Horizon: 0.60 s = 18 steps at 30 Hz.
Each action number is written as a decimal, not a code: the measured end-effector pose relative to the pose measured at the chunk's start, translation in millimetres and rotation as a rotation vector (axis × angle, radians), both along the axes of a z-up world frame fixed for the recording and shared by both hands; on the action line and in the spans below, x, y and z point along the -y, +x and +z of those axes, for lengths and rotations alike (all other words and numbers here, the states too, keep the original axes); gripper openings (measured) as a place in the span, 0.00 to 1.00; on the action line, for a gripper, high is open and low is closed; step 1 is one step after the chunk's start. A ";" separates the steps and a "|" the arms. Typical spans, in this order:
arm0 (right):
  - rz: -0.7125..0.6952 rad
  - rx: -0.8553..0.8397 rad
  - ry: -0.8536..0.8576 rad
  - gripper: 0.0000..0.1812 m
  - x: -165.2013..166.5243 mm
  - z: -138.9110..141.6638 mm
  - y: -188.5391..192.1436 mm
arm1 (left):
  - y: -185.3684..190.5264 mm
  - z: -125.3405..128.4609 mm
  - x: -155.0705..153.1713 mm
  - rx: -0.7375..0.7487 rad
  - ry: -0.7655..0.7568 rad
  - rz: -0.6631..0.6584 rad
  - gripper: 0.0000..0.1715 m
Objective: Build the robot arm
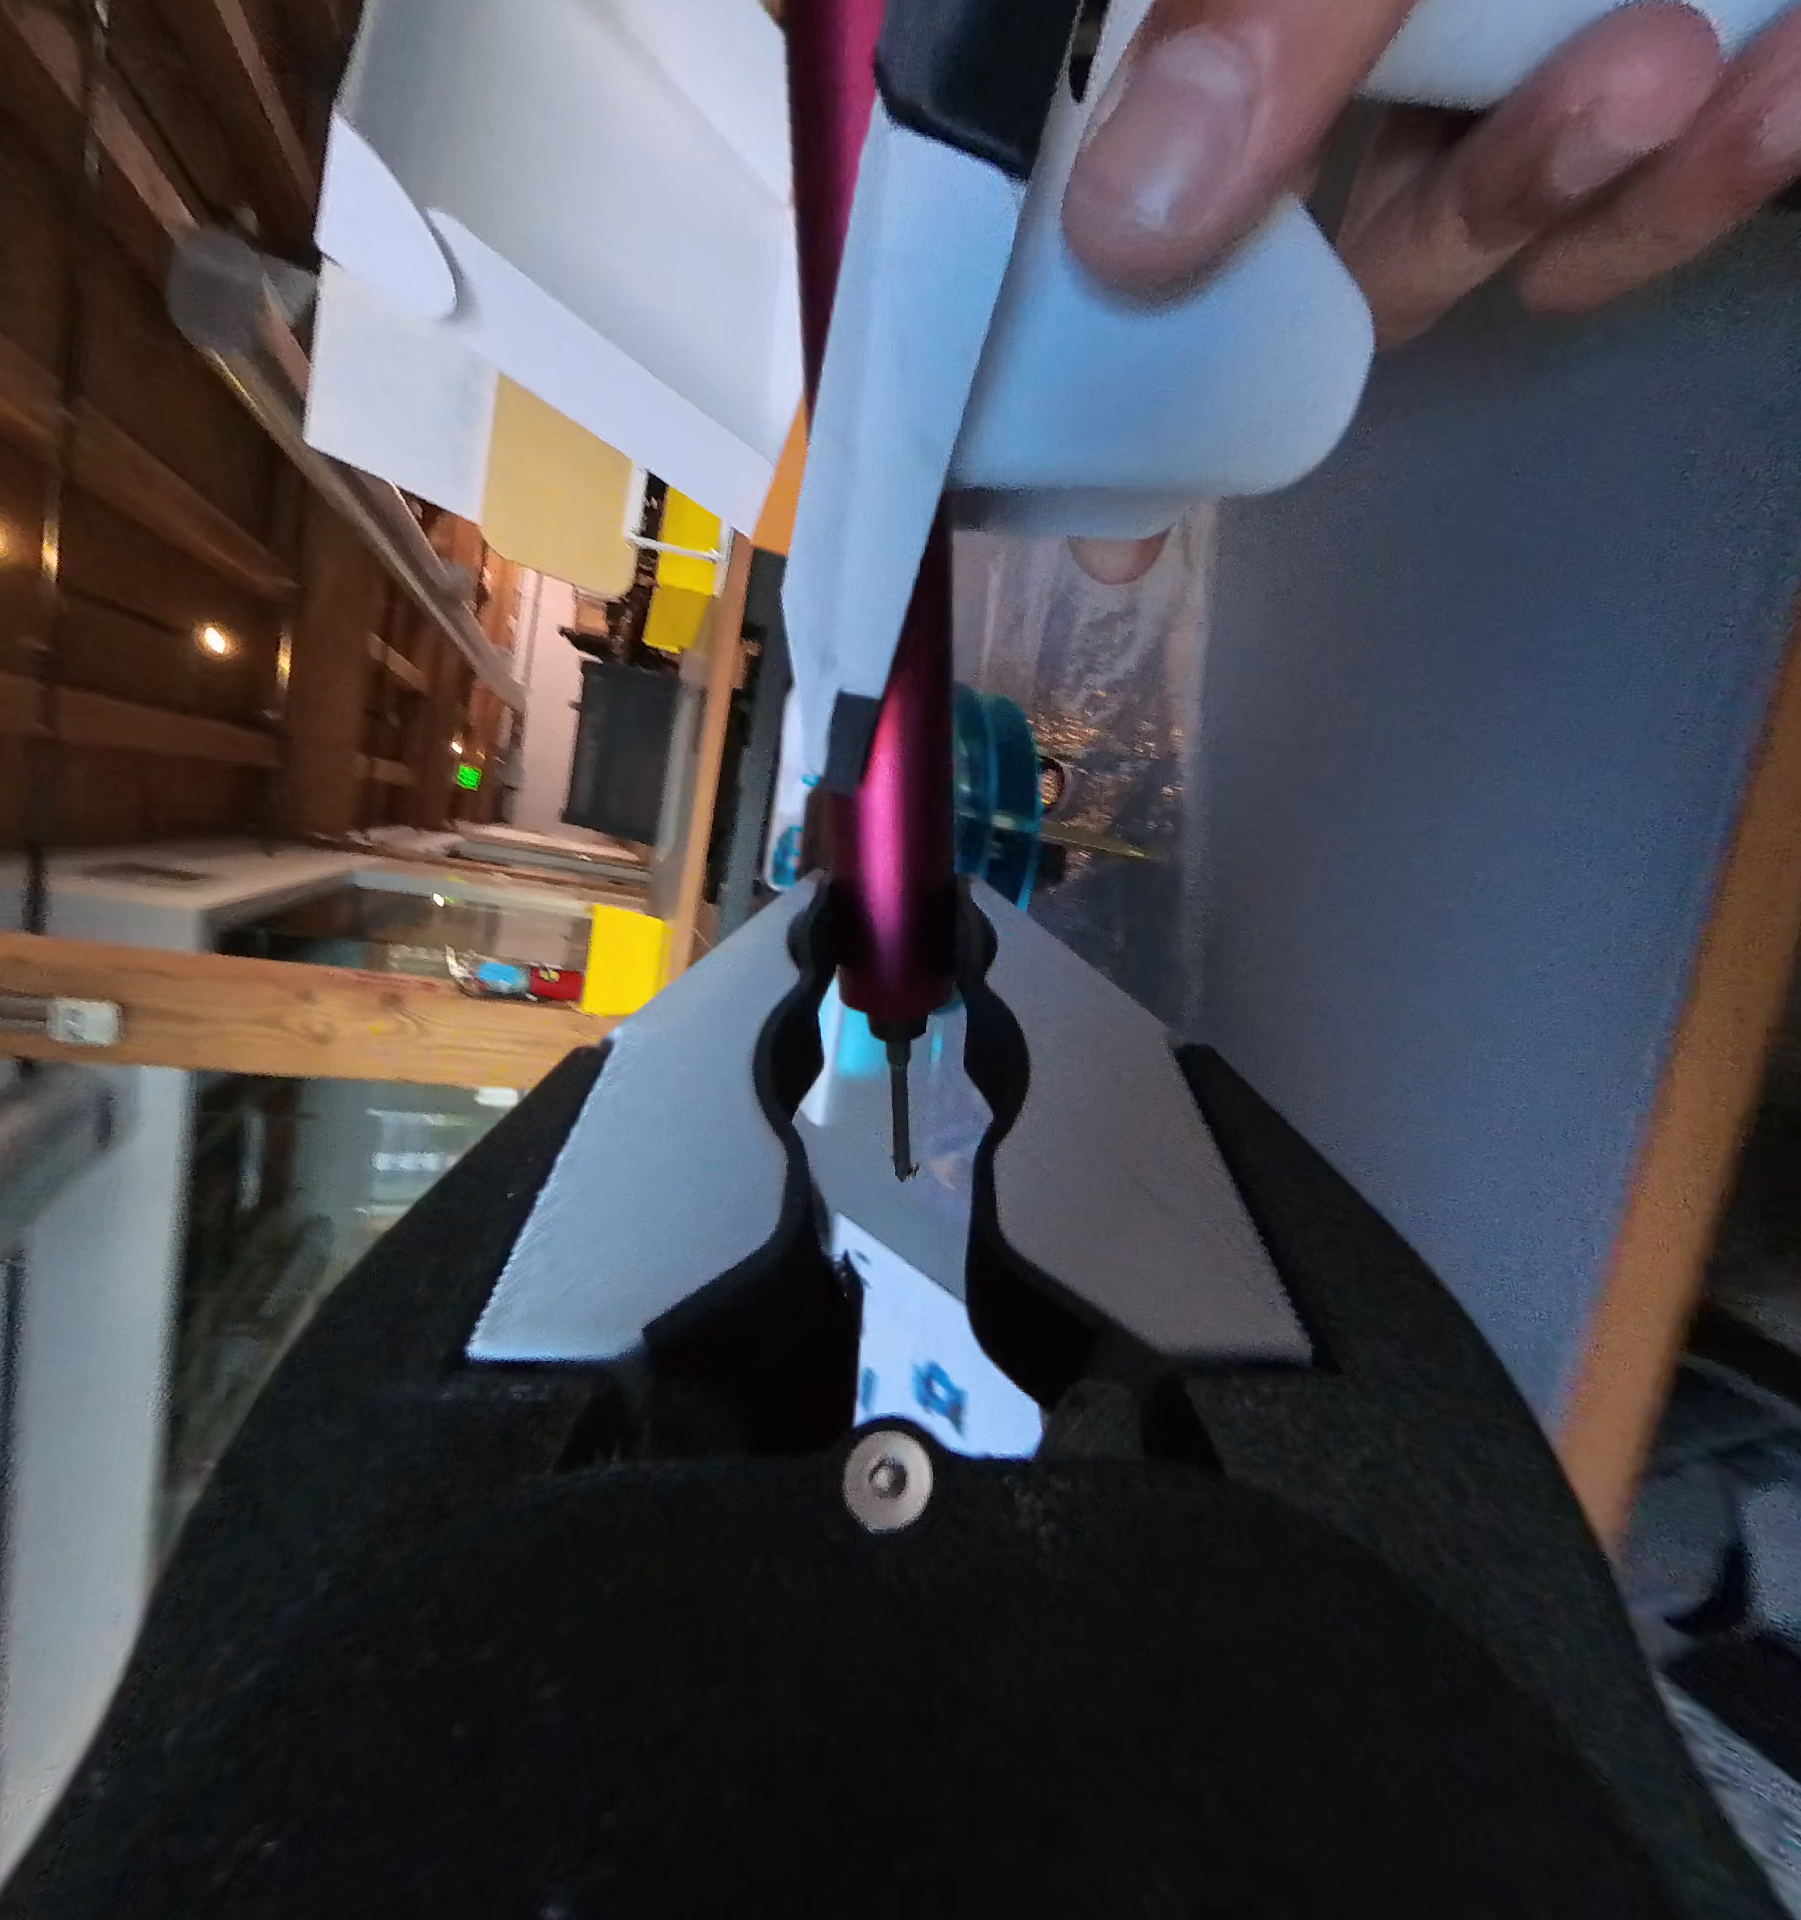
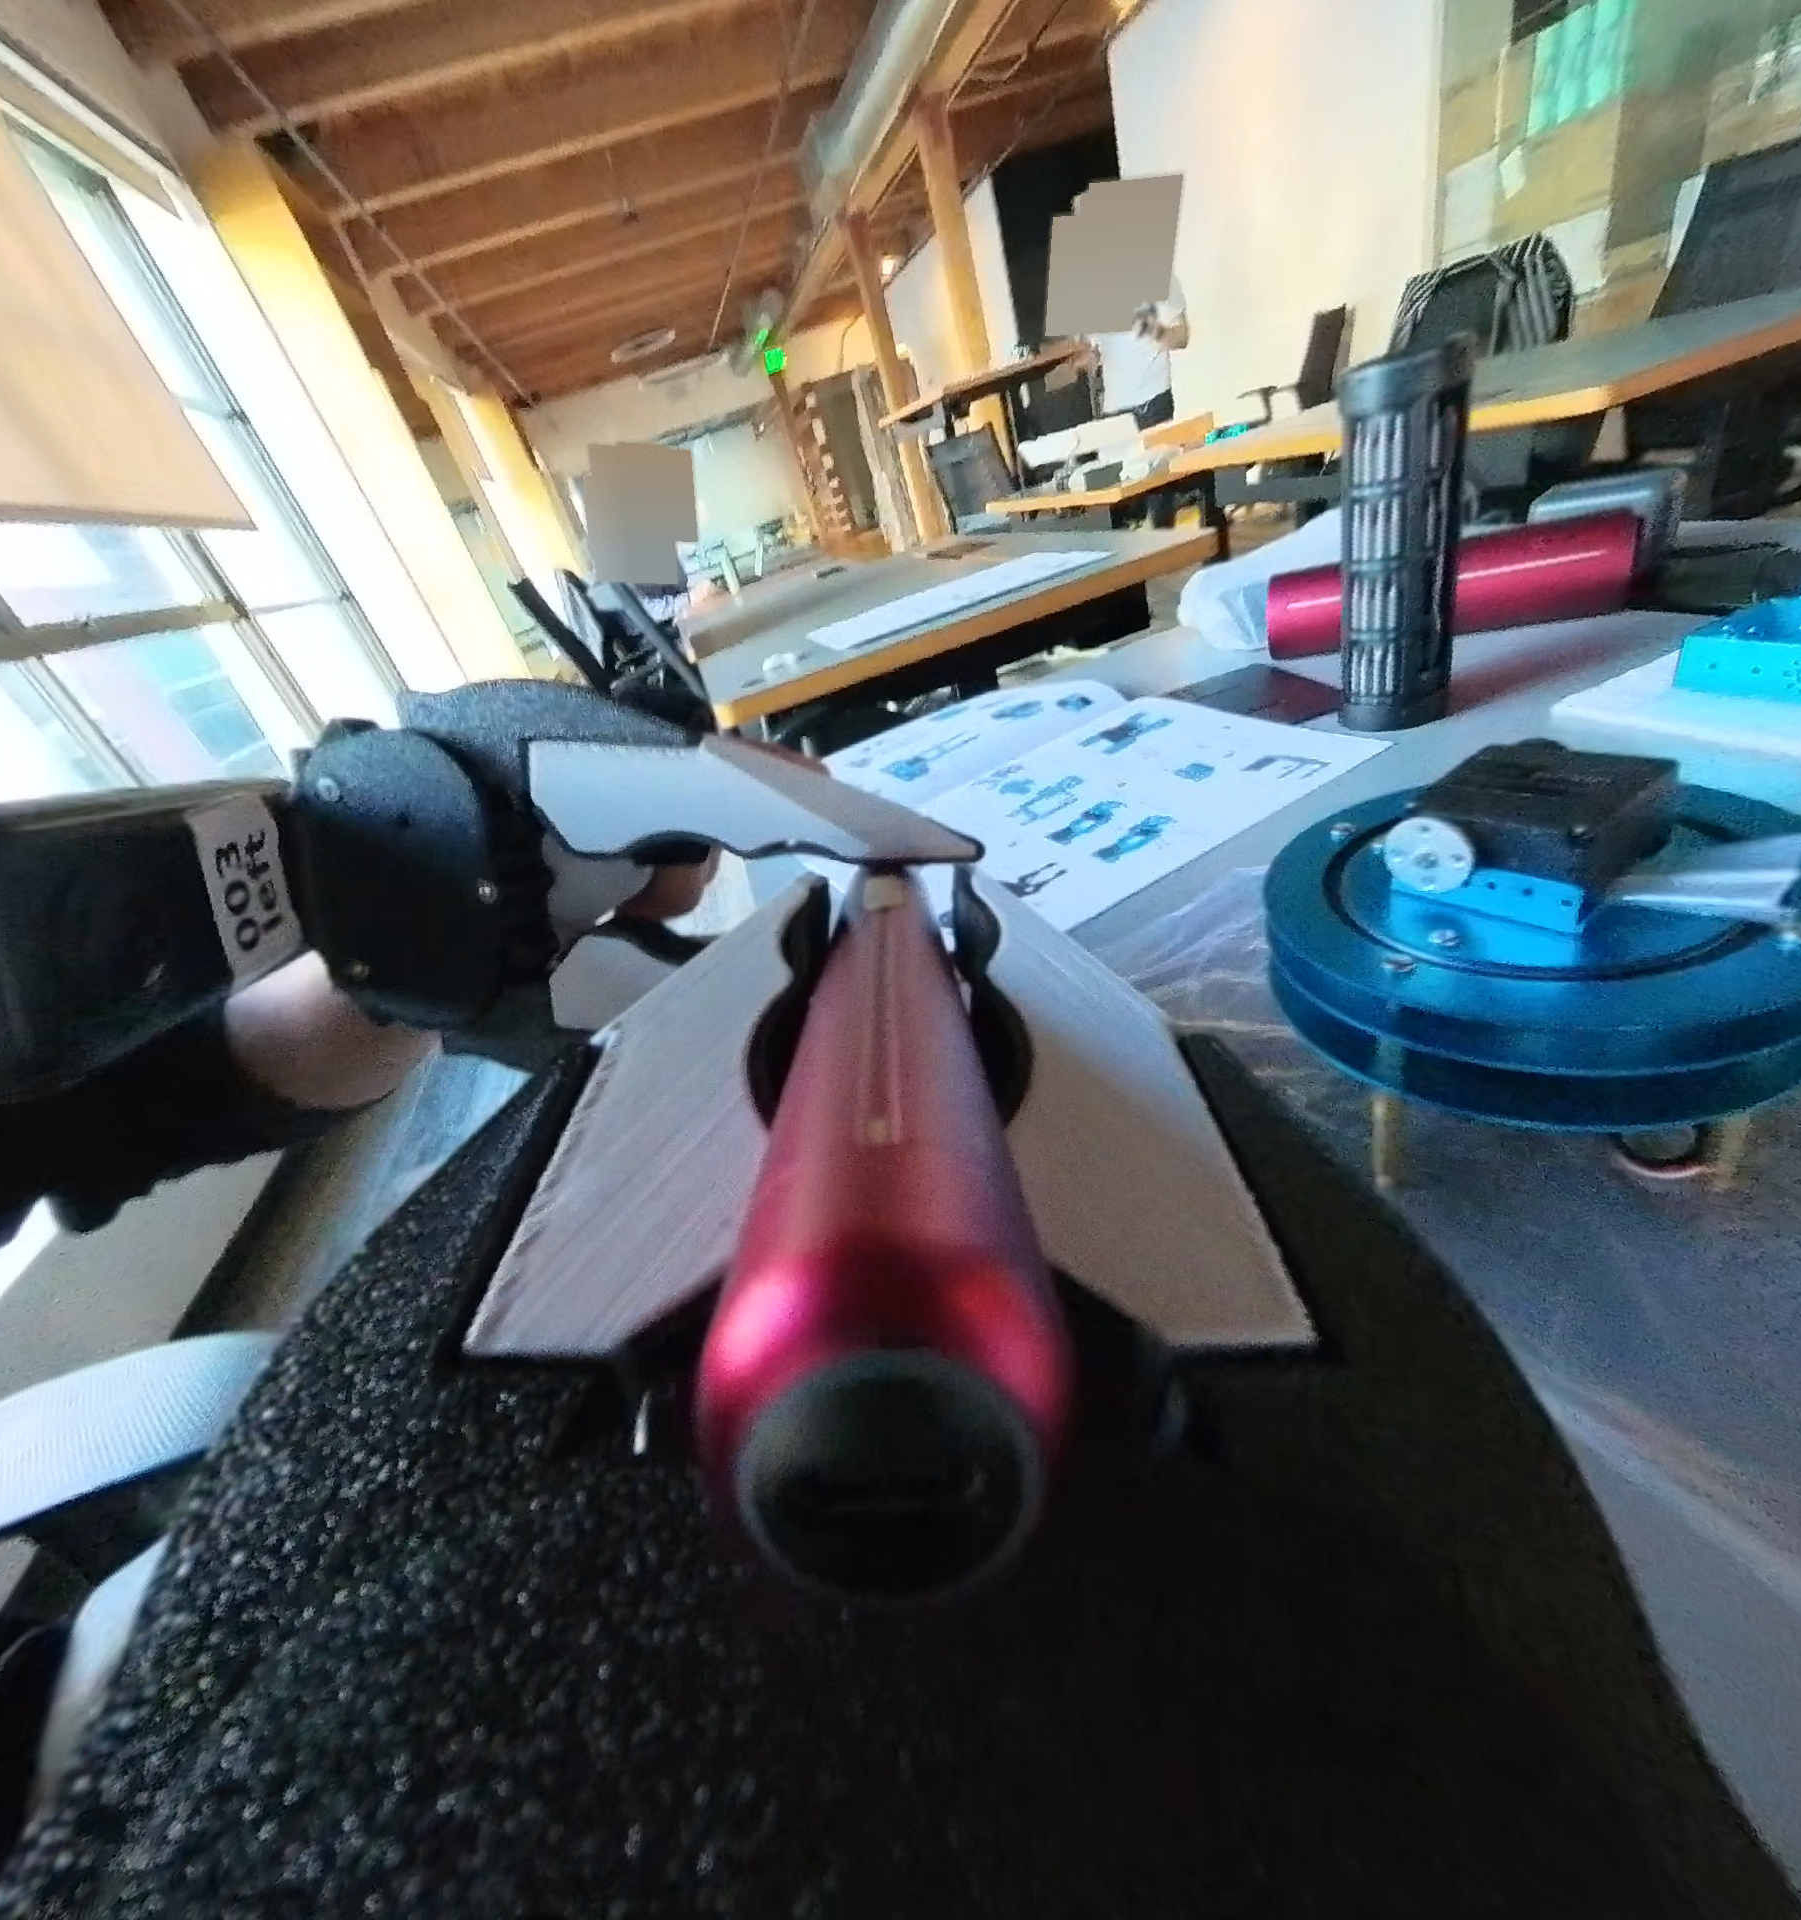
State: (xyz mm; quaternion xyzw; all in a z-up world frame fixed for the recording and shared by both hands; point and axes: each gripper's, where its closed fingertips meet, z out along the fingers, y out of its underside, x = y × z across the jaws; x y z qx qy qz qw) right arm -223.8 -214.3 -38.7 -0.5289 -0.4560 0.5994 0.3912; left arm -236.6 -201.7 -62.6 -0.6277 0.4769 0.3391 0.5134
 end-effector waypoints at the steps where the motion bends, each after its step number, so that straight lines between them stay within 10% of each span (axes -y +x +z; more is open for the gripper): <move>1: 0.014 0.009 -0.001 0.13 -4.8 1.4 0.1 | 0.9 5.5 -6.4 -0.021 0.021 -0.015 0.12; 18: -0.112 -0.043 0.133 0.12 -40.9 10.1 23.9 | 34.9 18.0 -43.1 0.001 0.134 -0.071 0.13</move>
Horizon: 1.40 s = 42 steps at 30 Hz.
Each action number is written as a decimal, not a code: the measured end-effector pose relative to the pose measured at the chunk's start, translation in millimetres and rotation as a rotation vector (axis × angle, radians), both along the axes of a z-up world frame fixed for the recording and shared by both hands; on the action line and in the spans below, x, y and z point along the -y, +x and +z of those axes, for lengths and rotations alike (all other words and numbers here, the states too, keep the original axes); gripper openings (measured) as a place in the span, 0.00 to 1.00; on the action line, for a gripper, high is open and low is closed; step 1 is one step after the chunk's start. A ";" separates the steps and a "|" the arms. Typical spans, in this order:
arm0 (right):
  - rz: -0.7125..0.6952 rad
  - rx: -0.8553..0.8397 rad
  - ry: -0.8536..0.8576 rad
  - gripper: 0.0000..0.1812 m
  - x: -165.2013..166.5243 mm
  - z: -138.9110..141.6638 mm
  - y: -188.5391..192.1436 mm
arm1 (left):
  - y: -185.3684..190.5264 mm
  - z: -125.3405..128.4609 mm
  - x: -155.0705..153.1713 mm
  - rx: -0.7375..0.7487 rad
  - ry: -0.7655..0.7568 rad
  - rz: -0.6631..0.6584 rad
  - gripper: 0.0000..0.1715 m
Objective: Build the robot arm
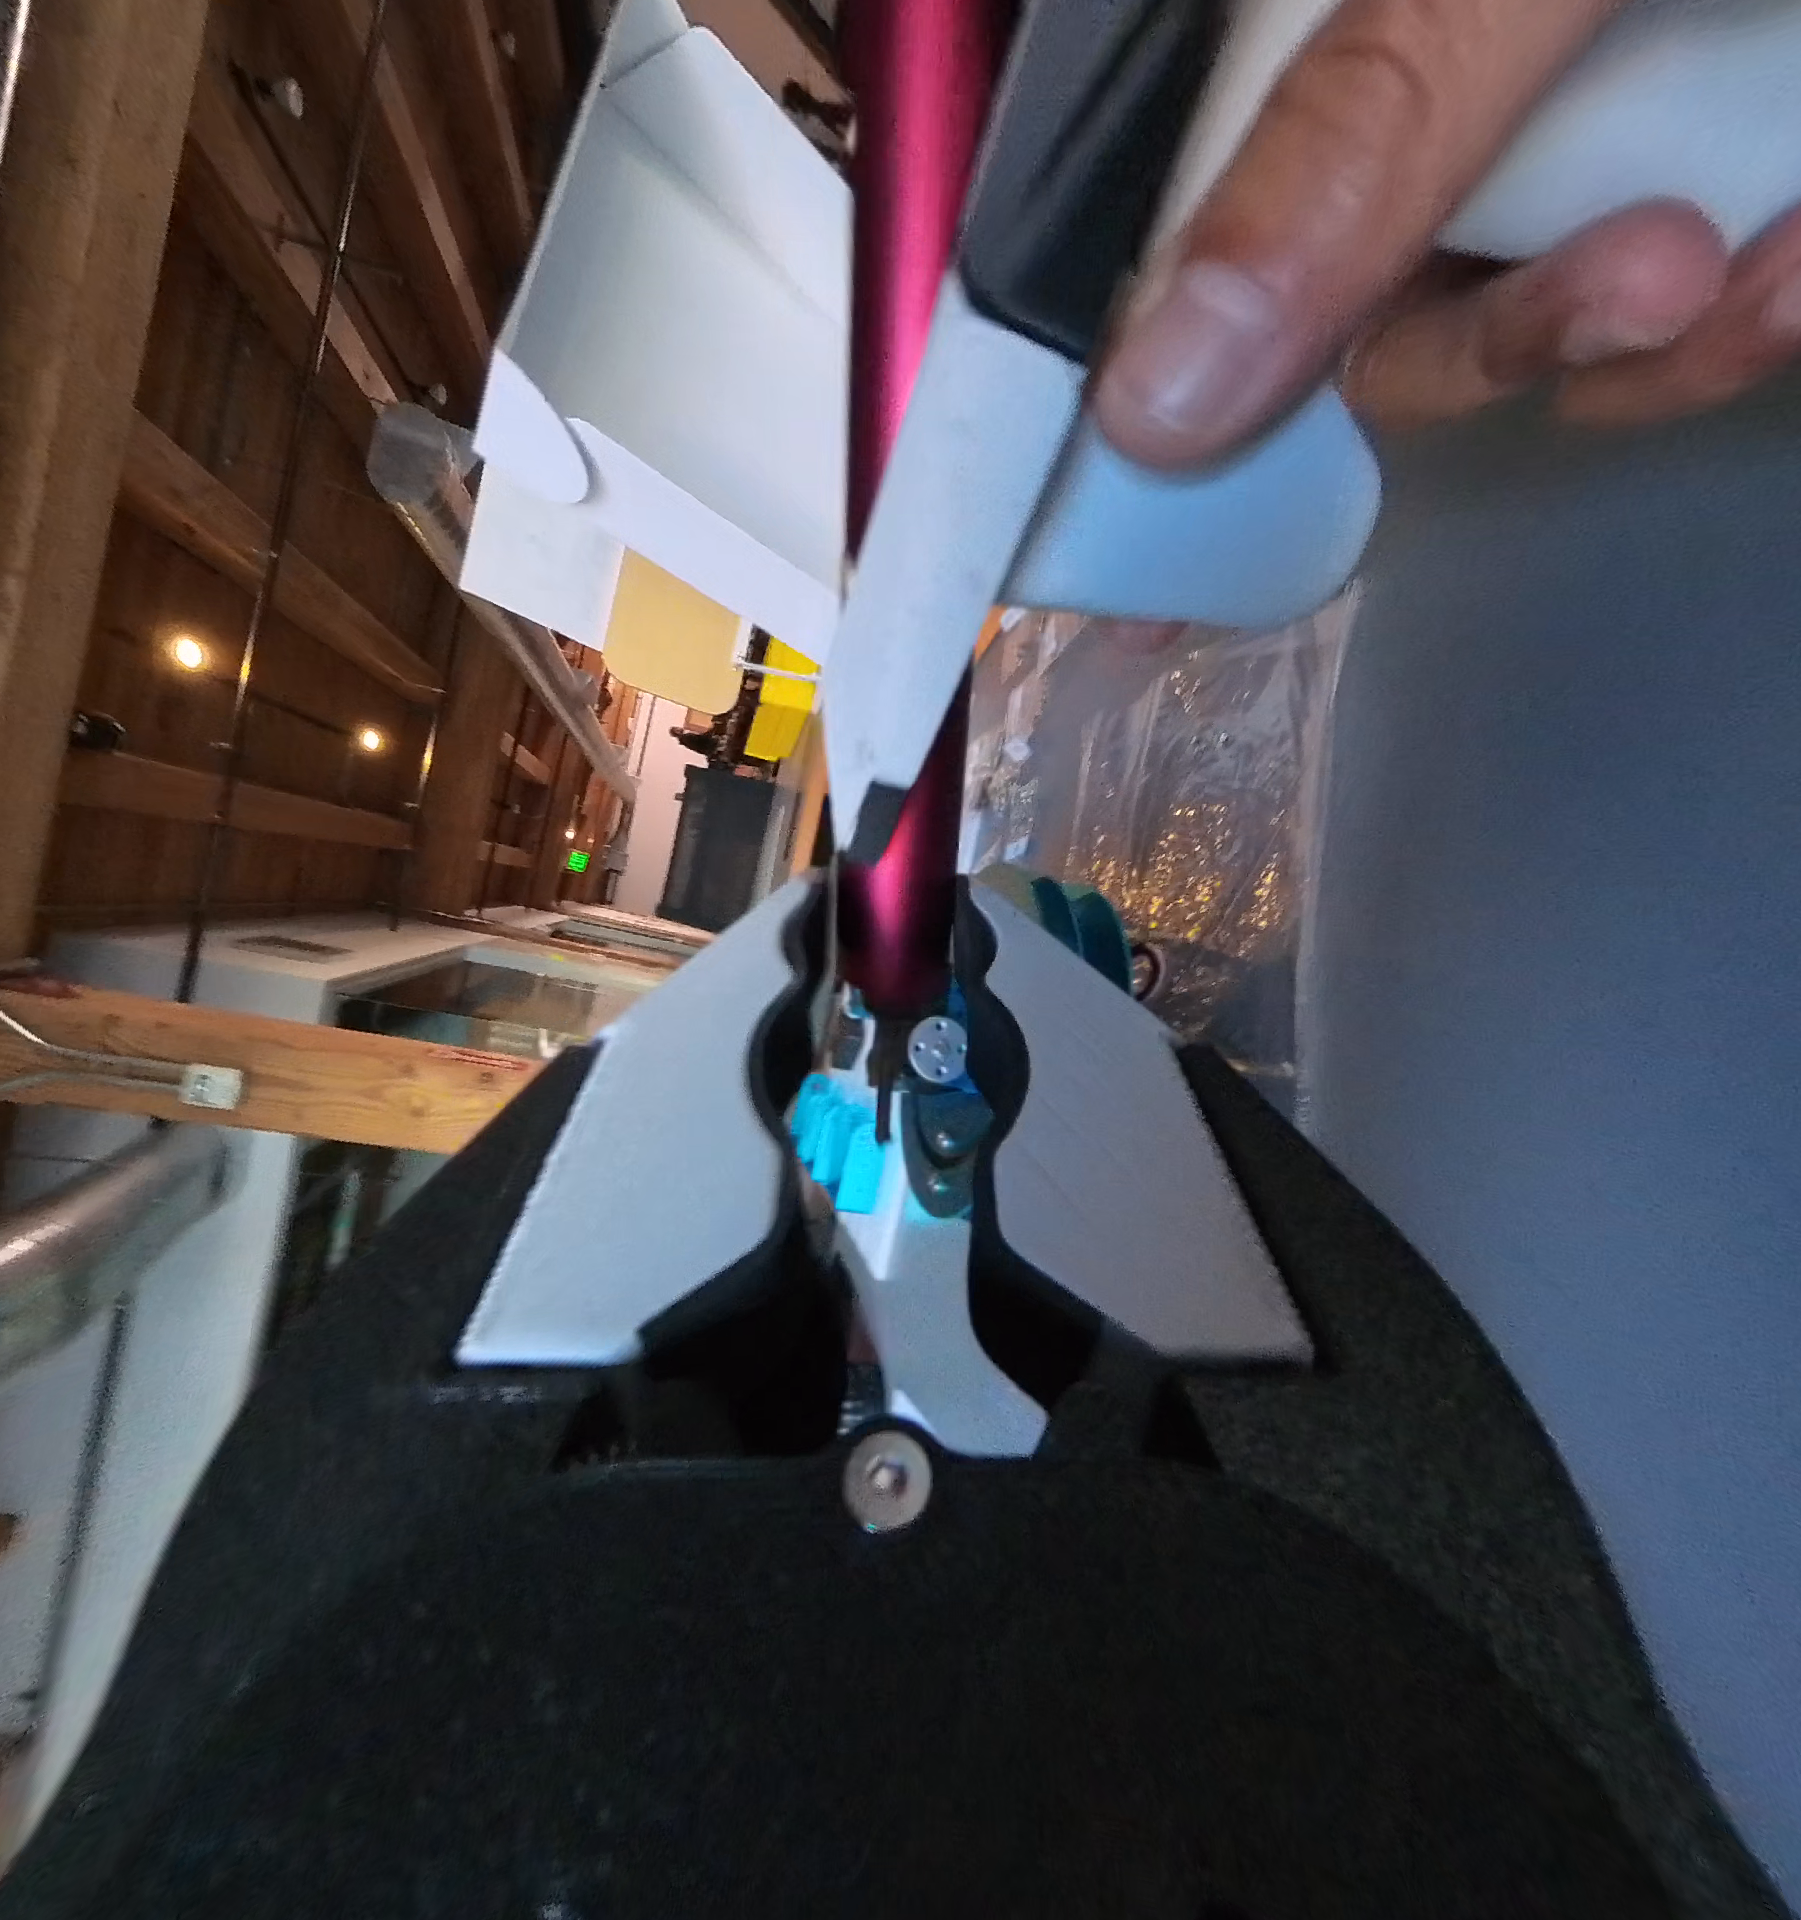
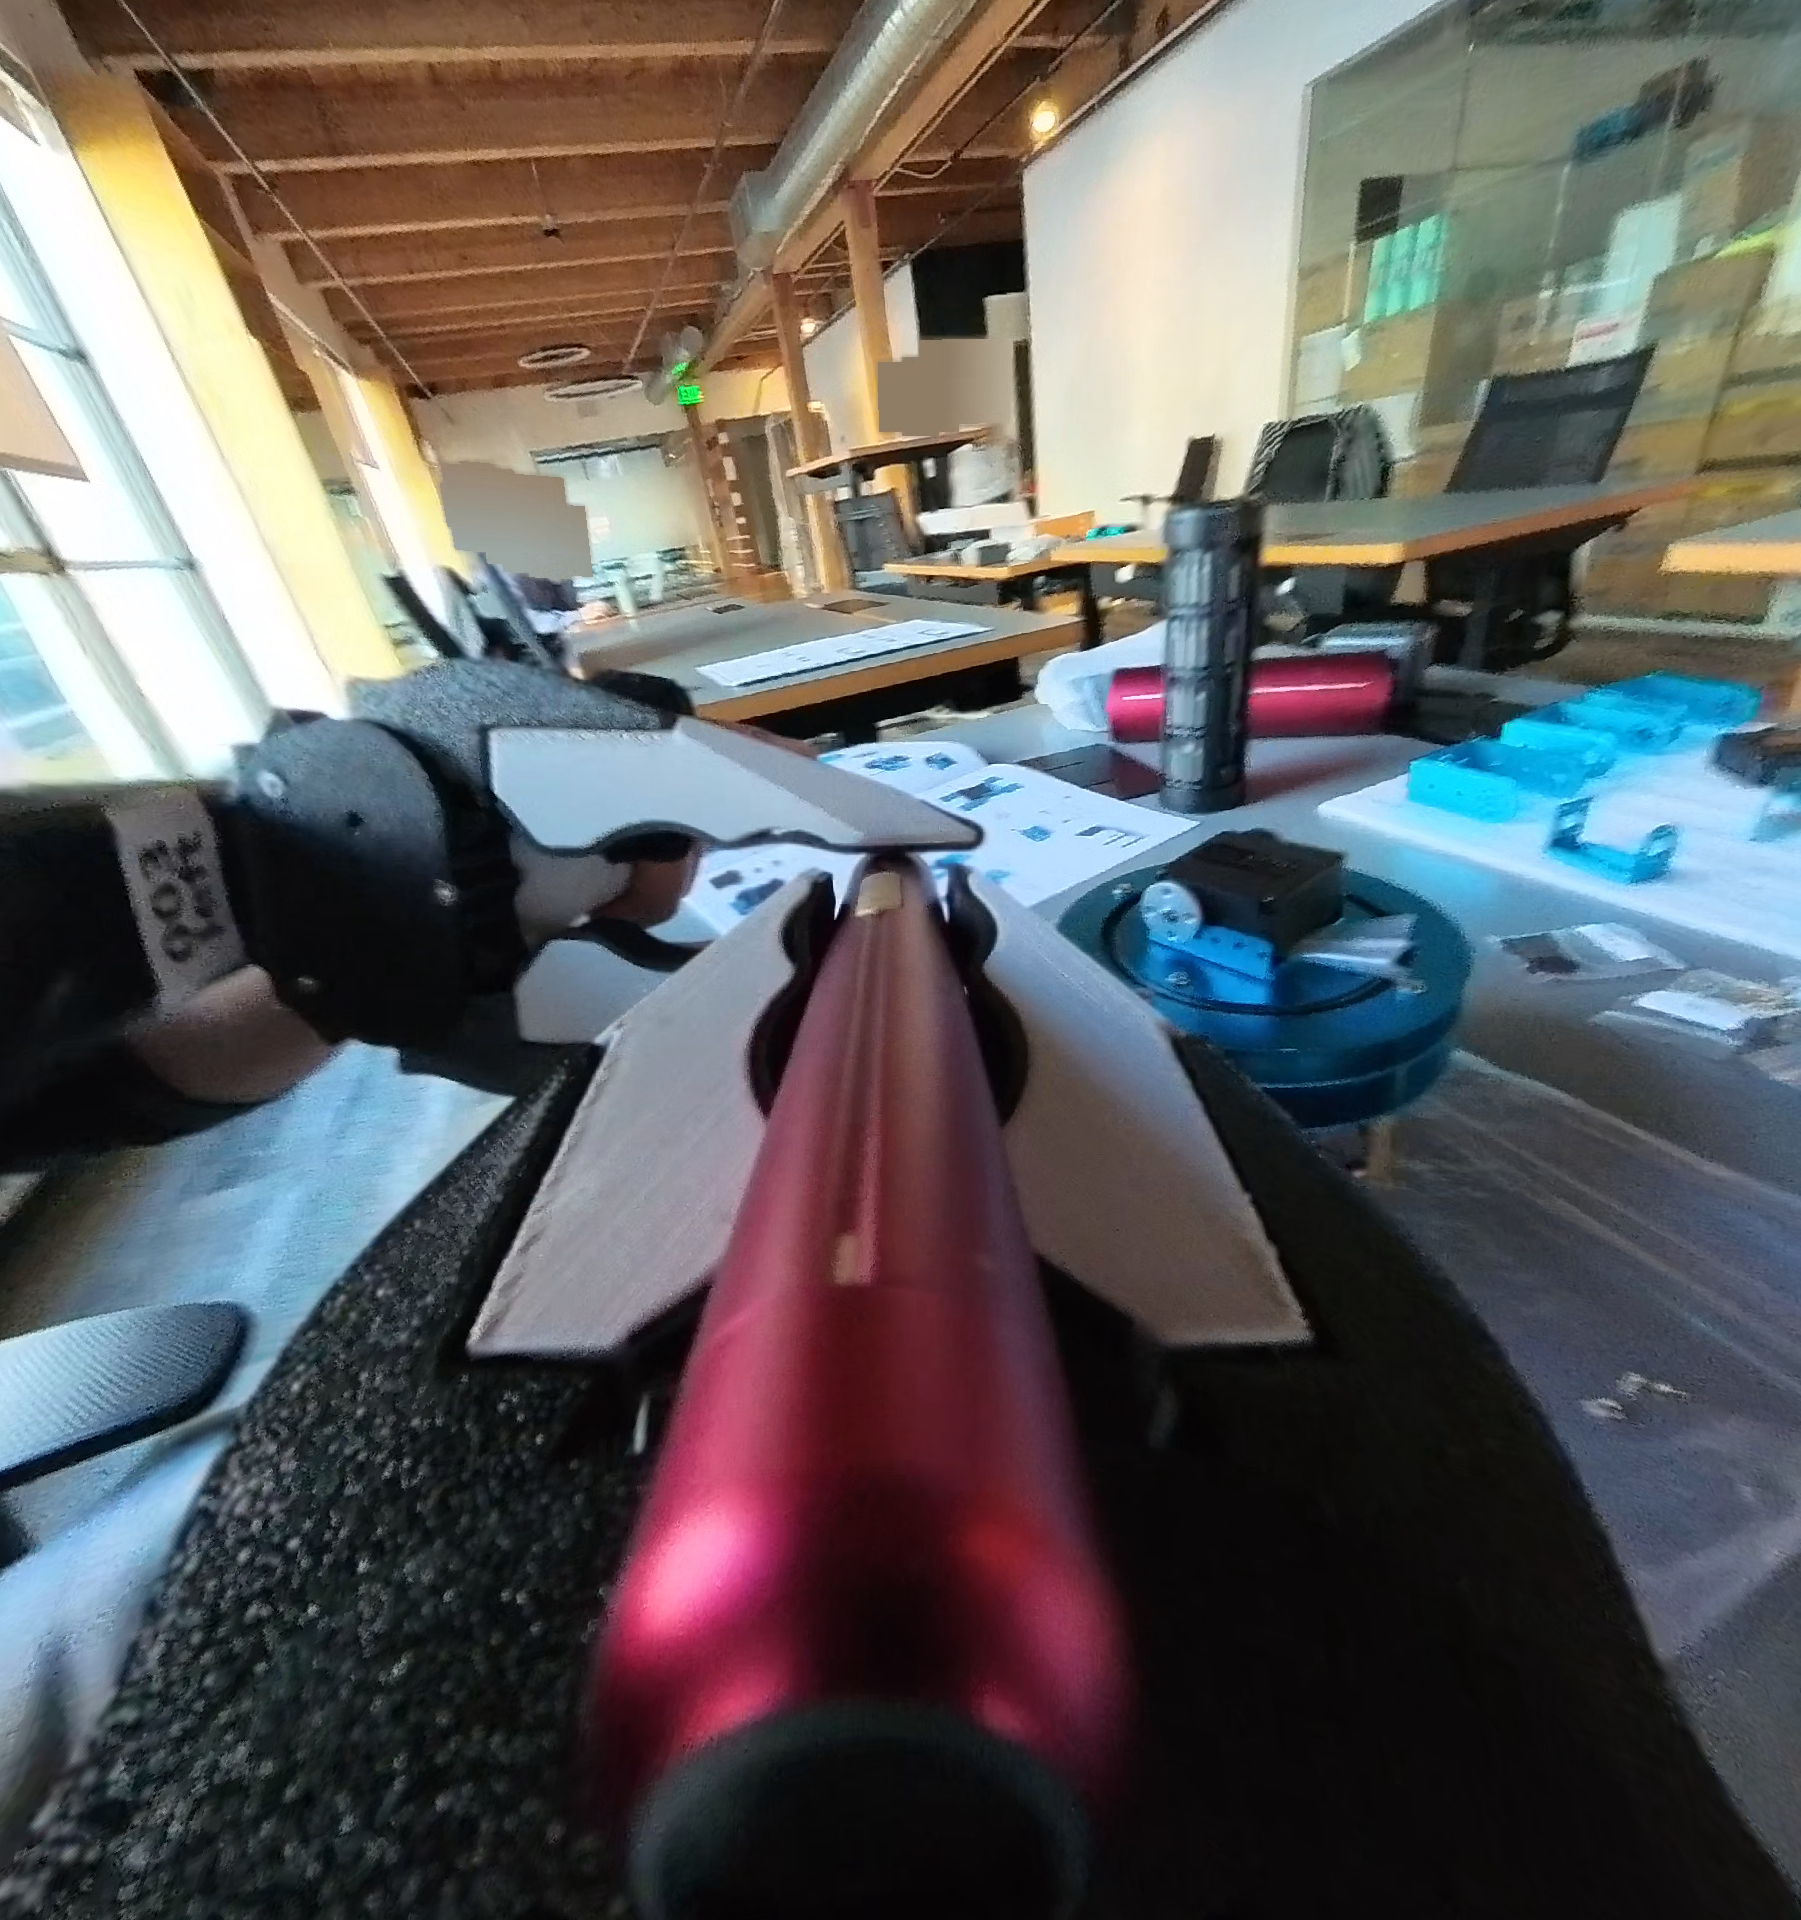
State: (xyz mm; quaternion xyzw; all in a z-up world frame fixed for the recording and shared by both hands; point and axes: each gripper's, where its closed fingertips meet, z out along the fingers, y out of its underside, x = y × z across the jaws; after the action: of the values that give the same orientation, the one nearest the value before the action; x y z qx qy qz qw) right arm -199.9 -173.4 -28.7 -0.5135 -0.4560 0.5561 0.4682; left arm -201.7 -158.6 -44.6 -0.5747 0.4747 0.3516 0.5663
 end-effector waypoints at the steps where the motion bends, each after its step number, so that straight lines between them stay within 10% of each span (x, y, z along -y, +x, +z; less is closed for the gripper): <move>1: -0.040 -0.006 0.047 0.12 -2.5 0.6 3.4 | -2.7 2.3 4.4 0.051 -0.003 0.010 0.24; 3: -0.059 -0.057 0.121 0.11 -0.7 6.5 12.5 | -18.2 5.1 17.6 0.215 -0.046 0.058 0.37; 10: -0.178 0.003 0.317 0.12 -6.2 -12.3 22.5 | -61.7 -43.1 43.1 0.729 -0.232 0.112 0.21; 21: 0.072 -0.015 -0.140 0.12 -0.1 -11.8 15.1 | -61.2 -34.4 8.9 0.518 -0.074 -0.027 0.21; 26: 0.054 0.080 0.108 0.12 -45.5 -14.7 3.4 | -83.2 -45.8 -9.6 0.453 -0.047 0.054 0.19; 36: 0.314 0.025 0.287 0.12 -106.0 -18.9 -2.1 | -115.9 4.9 -46.1 1.158 -0.349 -0.278 0.32; 42: 0.368 -0.010 0.229 0.12 -99.4 -23.3 0.4 | -121.5 17.5 -75.8 1.282 -0.497 -0.435 0.33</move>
State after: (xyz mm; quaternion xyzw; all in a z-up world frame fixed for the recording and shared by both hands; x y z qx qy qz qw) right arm -199.6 -74.0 -52.0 -0.3623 -0.5998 0.5795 0.4161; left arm -323.2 -82.8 -27.1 -0.6723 0.2189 -0.2939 0.6432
